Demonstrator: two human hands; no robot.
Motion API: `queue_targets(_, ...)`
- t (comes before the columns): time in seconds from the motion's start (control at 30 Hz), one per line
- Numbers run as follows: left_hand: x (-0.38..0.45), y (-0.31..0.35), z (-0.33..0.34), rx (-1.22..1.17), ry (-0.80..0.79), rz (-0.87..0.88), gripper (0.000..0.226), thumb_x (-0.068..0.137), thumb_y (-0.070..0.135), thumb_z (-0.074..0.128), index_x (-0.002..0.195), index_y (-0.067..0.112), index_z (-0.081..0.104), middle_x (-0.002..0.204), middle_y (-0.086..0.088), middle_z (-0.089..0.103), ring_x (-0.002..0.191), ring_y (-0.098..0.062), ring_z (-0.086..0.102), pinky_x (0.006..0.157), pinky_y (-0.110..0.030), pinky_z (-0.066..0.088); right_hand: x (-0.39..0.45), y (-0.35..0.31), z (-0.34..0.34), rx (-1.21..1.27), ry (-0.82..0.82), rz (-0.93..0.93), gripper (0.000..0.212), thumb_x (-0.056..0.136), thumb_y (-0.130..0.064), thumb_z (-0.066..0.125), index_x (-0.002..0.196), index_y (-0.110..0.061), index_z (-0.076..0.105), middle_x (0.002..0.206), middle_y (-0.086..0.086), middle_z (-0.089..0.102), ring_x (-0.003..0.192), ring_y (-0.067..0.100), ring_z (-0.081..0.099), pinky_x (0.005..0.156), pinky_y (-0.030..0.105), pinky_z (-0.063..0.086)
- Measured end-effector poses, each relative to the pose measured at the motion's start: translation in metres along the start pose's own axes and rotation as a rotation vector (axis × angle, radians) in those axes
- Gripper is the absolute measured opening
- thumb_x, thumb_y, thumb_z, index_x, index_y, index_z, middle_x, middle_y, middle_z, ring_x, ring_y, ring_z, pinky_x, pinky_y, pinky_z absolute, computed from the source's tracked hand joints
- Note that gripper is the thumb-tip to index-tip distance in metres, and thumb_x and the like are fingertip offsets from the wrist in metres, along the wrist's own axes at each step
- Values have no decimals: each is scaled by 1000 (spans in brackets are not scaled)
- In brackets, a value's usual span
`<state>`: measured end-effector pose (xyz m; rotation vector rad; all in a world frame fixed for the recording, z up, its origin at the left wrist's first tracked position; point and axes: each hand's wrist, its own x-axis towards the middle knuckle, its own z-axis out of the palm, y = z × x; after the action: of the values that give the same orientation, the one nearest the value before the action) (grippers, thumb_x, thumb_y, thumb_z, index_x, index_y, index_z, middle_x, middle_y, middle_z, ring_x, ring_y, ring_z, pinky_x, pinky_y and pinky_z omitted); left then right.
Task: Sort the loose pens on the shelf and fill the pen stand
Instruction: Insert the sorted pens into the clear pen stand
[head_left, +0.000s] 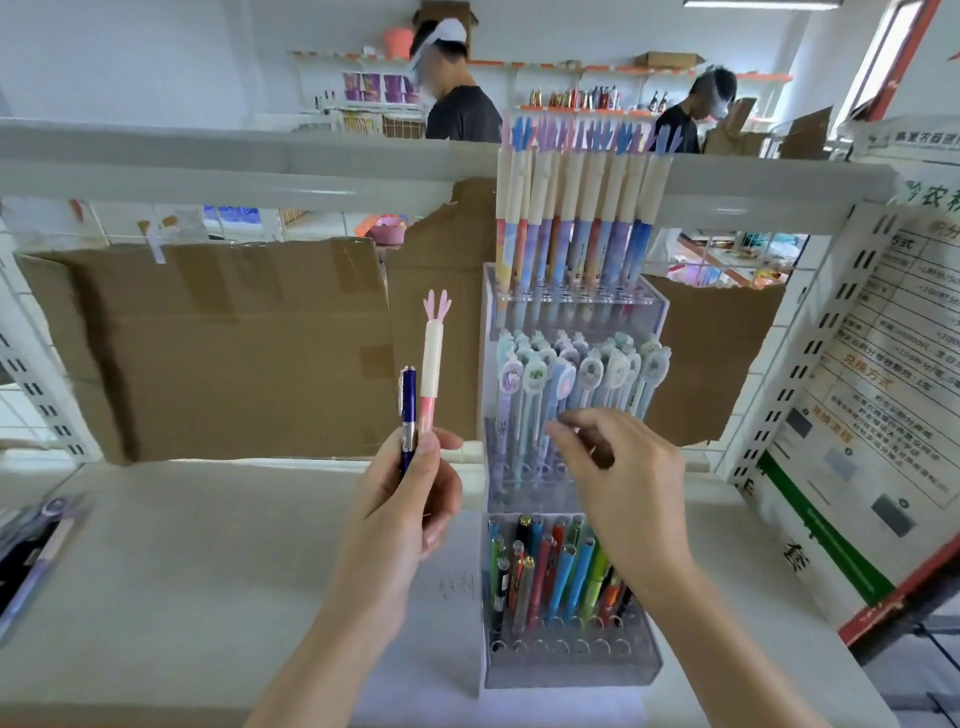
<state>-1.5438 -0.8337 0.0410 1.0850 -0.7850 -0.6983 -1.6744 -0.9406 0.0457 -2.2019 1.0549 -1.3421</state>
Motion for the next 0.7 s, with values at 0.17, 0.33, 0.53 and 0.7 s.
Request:
queue_targets(0.17,3,9,10,-6,-162,-16,29,86,31,44,84,13,67,51,-1,39,38,-8,19,36,-15,15,7,-45,-16,255,-201,-11,15,86,-25,65,81,-15,74,60,-7,63,49,1,49,50,11,36)
queue_targets(0.33,19,32,23,88,-263,42,24,88,30,44,73,18,58,51,0,44,38,-6,20,36,-14,16,35,-60,-24,316,-312,35,13,84,-29,67,83,-19,76,71,-11,71,68,2,66,66,21,52)
queue_targets(0.53,42,53,30,137,-335,58,28,93,29,44,76,8,54,52,-2,47,39,-9,21,37,-18,14,70,-62,-33,366,-364,20,11,84,-25,69,82,-16,74,65,-3,70,60,12,64,67,32,55)
queue_targets(0.7,49,50,25,81,-225,44,28,100,19,36,92,0,56,50,2,47,35,-7,19,32,-14,17,114,-59,-48,311,6,-27,12,91,-22,61,85,-13,67,71,-3,71,53,7,64,54,26,52)
